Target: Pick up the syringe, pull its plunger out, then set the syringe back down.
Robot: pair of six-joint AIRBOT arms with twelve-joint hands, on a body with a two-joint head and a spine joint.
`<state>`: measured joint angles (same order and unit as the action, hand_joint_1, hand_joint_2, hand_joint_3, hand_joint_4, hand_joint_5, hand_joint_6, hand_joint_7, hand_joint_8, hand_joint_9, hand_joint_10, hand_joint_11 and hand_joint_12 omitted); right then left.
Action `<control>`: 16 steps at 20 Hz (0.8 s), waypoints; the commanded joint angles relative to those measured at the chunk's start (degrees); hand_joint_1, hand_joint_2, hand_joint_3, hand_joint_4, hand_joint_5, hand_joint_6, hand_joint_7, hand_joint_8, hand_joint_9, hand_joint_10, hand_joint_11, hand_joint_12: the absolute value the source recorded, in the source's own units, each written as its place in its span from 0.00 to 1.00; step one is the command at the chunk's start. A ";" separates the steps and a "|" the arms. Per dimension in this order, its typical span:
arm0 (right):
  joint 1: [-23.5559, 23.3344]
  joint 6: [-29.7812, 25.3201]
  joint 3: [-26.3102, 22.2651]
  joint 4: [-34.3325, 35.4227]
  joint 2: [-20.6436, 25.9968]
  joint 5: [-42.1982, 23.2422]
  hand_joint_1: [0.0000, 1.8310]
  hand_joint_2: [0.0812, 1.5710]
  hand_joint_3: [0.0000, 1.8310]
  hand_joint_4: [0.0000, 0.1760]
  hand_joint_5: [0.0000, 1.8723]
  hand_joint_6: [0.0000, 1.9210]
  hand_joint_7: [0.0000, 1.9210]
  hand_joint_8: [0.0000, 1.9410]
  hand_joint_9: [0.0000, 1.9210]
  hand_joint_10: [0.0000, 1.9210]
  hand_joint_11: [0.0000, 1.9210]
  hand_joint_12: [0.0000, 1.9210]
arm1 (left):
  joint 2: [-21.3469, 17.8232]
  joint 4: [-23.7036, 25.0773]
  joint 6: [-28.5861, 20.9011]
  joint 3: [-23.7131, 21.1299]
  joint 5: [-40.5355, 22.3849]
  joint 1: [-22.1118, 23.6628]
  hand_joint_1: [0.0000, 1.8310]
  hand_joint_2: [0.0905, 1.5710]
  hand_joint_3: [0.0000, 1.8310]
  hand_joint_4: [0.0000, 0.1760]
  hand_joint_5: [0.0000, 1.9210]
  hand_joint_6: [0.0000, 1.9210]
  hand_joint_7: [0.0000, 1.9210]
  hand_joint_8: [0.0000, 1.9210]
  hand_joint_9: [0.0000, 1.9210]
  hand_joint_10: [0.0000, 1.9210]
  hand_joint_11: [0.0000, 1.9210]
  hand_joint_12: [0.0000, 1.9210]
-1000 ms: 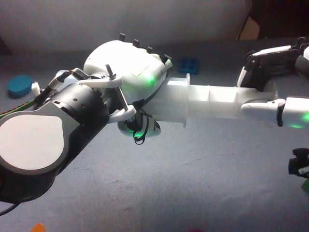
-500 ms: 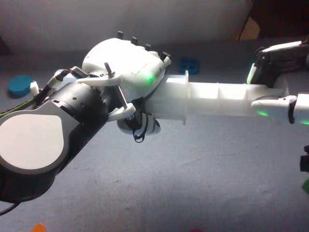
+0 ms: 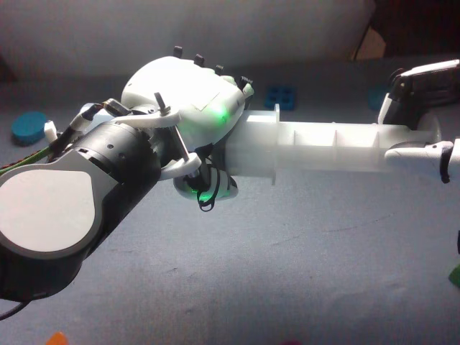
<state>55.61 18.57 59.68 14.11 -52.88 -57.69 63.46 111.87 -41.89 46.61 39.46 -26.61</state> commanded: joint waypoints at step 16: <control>0.00 0.53 0.53 1.17 0.57 -8.40 0.75 0.72 0.00 0.00 0.39 0.61 0.48 0.54 0.50 0.64 0.52 0.59 | -0.69 4.02 2.05 0.57 6.21 0.59 0.80 0.81 0.00 0.00 0.24 0.80 0.33 0.84 0.31 0.85 0.28 0.91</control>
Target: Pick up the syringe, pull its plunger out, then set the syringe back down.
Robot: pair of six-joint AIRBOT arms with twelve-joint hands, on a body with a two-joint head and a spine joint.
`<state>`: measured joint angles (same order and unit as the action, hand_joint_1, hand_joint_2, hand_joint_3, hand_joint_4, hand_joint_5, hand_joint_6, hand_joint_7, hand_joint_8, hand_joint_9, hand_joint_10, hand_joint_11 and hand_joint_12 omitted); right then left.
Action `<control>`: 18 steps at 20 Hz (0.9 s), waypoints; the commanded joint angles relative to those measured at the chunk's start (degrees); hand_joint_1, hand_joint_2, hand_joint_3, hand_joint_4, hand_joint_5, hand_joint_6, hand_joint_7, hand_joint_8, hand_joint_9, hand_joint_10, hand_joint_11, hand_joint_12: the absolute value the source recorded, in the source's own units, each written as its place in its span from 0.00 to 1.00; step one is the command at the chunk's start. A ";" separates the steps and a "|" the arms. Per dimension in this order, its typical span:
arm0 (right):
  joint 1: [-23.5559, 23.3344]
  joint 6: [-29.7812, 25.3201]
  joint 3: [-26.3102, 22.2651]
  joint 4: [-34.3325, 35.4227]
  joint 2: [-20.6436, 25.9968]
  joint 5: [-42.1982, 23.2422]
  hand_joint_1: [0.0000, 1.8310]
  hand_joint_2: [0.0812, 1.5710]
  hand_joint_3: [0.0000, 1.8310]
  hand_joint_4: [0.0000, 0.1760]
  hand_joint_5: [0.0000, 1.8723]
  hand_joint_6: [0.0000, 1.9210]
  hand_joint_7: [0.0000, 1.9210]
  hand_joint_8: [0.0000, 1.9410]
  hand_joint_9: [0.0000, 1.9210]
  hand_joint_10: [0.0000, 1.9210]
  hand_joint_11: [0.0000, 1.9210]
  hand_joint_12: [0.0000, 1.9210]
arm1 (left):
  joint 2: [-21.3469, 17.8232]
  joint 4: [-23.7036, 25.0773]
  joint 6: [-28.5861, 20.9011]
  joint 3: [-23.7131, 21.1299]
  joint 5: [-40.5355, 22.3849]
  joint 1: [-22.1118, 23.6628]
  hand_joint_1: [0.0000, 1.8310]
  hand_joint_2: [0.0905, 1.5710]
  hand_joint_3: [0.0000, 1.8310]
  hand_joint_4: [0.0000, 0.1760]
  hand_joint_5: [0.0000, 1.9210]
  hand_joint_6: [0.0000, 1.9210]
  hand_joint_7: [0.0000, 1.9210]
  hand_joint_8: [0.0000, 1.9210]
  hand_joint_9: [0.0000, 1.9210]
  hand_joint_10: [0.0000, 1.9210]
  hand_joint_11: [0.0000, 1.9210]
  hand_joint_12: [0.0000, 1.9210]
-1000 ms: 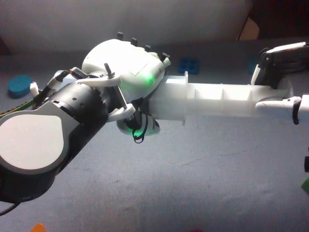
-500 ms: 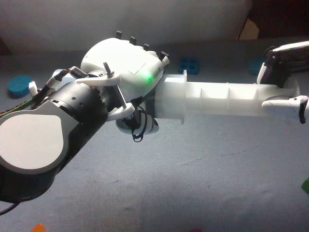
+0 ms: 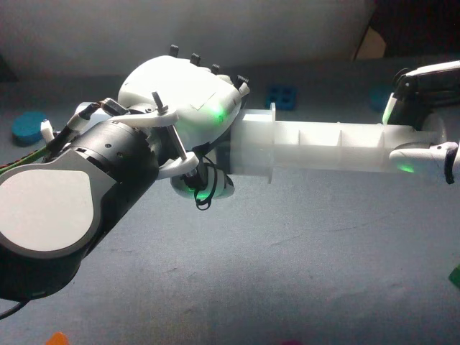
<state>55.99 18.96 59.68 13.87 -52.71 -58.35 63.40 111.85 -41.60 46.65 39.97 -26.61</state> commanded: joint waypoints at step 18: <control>-0.59 0.22 0.54 -3.72 -0.07 -6.59 0.34 0.62 0.00 0.00 0.16 0.00 0.18 0.00 0.17 0.00 0.03 0.52 | -0.65 4.04 1.76 0.41 5.71 0.51 0.80 0.80 0.00 0.00 0.25 0.80 0.34 0.84 0.31 0.85 0.28 0.91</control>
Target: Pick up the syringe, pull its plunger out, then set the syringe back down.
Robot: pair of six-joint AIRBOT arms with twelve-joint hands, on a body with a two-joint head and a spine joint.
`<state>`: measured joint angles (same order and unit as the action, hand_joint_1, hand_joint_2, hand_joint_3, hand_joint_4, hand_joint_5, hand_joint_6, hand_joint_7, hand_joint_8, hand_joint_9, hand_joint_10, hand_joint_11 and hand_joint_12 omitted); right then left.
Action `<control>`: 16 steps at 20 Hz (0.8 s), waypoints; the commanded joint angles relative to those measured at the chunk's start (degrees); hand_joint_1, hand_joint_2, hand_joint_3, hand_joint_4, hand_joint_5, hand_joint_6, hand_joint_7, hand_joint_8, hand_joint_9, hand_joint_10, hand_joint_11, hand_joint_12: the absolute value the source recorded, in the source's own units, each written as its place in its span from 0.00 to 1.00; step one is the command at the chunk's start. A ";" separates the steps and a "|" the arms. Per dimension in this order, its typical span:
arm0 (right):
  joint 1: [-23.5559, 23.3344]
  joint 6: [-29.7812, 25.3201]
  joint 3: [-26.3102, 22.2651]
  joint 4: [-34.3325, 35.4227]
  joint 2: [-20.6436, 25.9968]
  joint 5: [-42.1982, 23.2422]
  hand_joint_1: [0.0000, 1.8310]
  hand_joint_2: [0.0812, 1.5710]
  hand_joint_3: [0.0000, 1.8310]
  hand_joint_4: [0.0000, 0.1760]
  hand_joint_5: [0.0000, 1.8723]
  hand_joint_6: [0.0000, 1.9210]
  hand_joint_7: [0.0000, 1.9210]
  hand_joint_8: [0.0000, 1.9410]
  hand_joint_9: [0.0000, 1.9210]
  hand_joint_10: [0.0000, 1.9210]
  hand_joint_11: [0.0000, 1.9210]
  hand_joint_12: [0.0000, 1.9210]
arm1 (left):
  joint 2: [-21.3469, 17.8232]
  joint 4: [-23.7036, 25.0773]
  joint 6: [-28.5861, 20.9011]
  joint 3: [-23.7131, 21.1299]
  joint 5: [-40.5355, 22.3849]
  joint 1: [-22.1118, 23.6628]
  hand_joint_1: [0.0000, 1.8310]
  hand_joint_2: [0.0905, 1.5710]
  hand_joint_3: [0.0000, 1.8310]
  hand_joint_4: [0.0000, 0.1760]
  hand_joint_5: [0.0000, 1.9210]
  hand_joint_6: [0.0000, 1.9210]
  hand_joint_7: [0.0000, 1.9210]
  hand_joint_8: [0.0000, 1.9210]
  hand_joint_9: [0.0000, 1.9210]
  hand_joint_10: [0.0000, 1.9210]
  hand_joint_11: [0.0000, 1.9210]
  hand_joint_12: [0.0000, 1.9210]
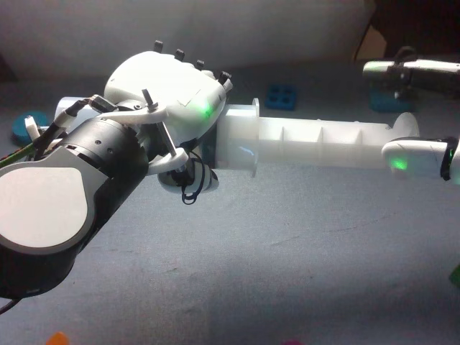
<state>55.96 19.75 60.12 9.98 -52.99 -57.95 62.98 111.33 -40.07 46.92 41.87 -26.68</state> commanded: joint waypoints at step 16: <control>-11.86 31.55 -18.16 18.84 9.67 5.66 0.00 0.52 0.00 0.11 0.00 0.00 0.00 0.00 0.00 0.00 0.00 0.20 | -1.45 -6.24 5.26 2.60 -5.55 1.11 0.80 0.81 0.00 0.00 0.24 0.79 0.34 0.84 0.31 0.85 0.27 0.91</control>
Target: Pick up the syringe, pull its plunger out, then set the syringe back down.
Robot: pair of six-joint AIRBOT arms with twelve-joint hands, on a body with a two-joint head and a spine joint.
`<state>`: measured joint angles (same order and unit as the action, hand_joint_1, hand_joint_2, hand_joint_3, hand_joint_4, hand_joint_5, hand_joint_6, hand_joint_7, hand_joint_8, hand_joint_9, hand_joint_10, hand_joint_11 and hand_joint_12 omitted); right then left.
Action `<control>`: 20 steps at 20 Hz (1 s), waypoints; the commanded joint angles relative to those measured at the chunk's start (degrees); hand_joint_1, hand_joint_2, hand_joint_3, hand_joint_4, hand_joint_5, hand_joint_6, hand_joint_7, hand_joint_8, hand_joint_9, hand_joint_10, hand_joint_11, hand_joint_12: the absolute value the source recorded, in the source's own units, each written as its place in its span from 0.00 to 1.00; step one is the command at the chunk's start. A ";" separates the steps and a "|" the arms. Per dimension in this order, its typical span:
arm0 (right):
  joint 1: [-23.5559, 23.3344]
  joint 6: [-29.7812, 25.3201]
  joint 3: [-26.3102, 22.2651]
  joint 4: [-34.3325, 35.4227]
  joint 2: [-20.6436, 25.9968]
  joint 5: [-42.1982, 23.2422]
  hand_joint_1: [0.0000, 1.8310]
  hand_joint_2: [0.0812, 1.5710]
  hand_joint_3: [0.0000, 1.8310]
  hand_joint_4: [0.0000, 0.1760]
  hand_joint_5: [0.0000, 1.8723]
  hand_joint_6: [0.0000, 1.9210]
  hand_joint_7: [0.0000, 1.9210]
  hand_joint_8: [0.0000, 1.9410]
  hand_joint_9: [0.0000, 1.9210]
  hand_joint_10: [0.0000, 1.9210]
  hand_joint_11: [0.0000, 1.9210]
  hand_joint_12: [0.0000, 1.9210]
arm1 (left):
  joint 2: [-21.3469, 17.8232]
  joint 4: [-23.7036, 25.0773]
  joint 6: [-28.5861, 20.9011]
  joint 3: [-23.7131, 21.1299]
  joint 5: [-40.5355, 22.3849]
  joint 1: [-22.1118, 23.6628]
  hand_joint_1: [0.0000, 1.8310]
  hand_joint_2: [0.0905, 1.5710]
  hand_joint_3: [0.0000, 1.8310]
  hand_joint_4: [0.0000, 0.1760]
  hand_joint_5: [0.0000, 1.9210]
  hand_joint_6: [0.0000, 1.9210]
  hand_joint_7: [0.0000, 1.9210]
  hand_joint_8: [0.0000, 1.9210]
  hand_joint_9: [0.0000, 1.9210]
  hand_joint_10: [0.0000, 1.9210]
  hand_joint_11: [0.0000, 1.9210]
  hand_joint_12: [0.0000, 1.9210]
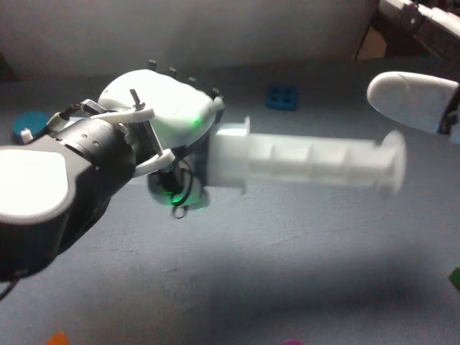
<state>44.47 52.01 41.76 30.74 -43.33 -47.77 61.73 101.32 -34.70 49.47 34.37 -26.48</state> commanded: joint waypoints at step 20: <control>-1.18 20.13 -7.91 9.79 -1.94 -6.78 0.03 0.53 0.00 0.06 0.00 0.00 0.00 0.00 0.00 0.00 0.00 0.23 | 5.27 -36.27 20.57 11.46 -4.62 3.00 0.80 0.81 0.00 0.00 0.24 0.80 0.34 0.85 0.31 0.86 0.26 0.91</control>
<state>43.75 73.21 33.74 42.65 -45.32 -49.65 67.20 62.52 -14.00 60.95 30.92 -23.88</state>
